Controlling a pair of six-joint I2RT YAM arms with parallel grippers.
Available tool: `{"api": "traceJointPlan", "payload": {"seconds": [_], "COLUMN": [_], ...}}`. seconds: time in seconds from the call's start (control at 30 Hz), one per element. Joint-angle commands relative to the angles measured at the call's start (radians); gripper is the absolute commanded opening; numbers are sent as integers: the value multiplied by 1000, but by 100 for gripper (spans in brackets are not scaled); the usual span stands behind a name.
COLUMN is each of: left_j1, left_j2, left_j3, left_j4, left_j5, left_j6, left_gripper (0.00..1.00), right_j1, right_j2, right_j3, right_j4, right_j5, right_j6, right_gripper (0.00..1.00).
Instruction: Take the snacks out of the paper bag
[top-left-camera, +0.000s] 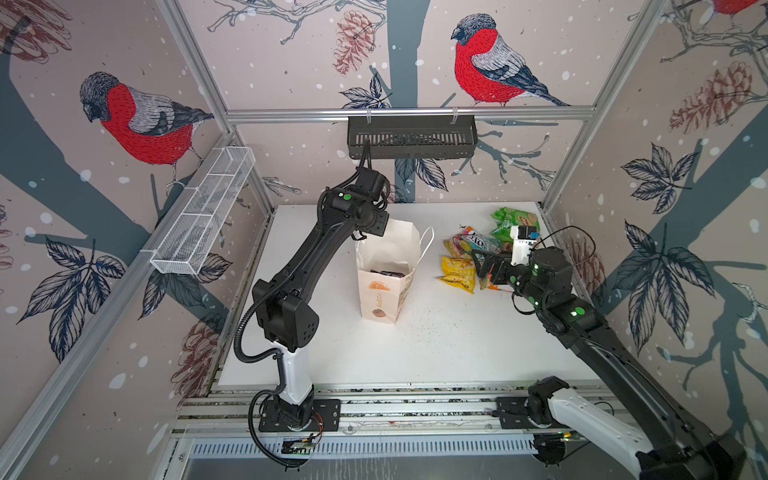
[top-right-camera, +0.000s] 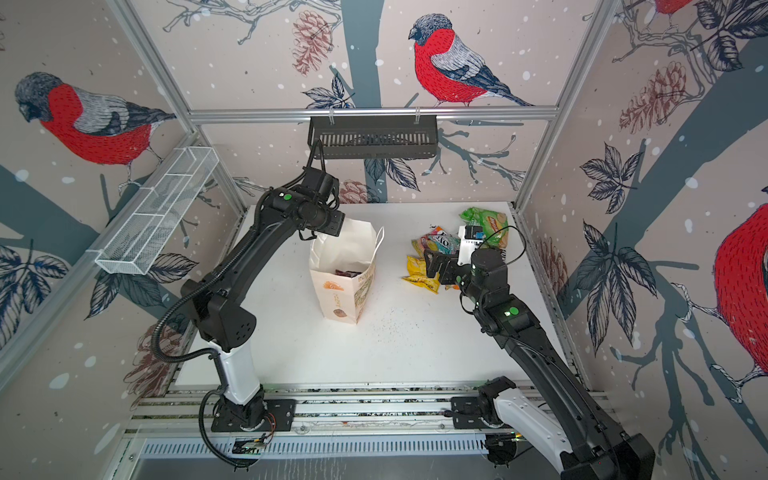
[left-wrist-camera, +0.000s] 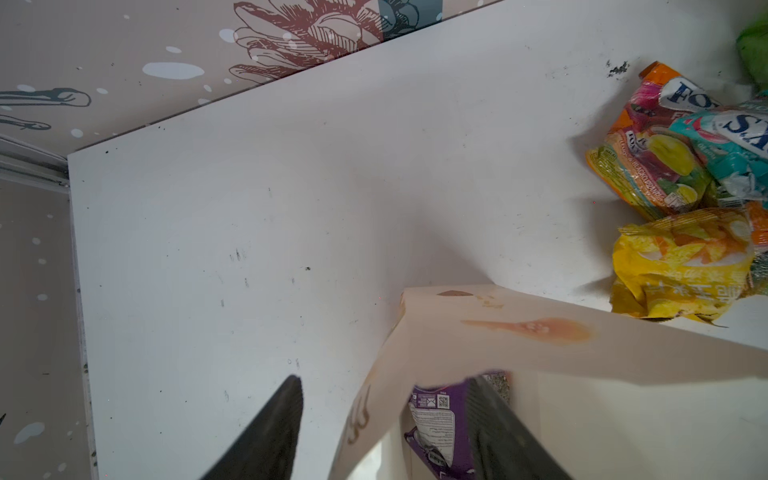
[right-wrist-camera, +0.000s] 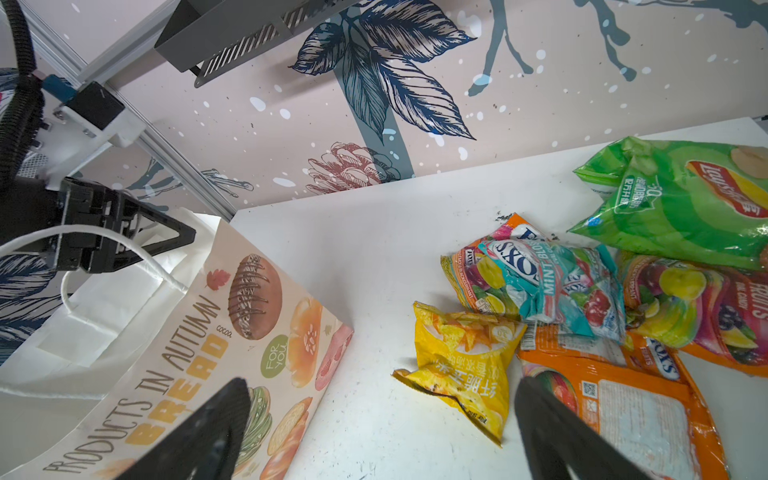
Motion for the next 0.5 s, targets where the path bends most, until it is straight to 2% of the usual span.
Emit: {"api": "traceJointPlan", "payload": {"seconds": [0.0, 0.2, 0.27, 0.33, 0.47], "left_j1": [4, 4, 3, 5, 4], "left_j2": [24, 44, 43, 41, 43], "left_j3": [21, 41, 40, 39, 37], "left_j4": [-49, -57, -57, -59, -67], "left_j5": [-34, -47, -63, -74, -85], "left_j6": [14, 0, -4, -4, -8], "left_gripper": [57, 36, 26, 11, 3], "right_j1": [-6, -15, -16, -19, -21], "right_j2": [-8, -15, -20, -25, -33], "right_j3": [-6, -16, -20, -25, -34], "right_j4": [16, 11, 10, 12, 17], "right_j5": [-15, -12, -6, 3, 6], "right_j6": [-14, -11, -9, -3, 4], "right_gripper": [100, 100, 100, 100, 100]}}
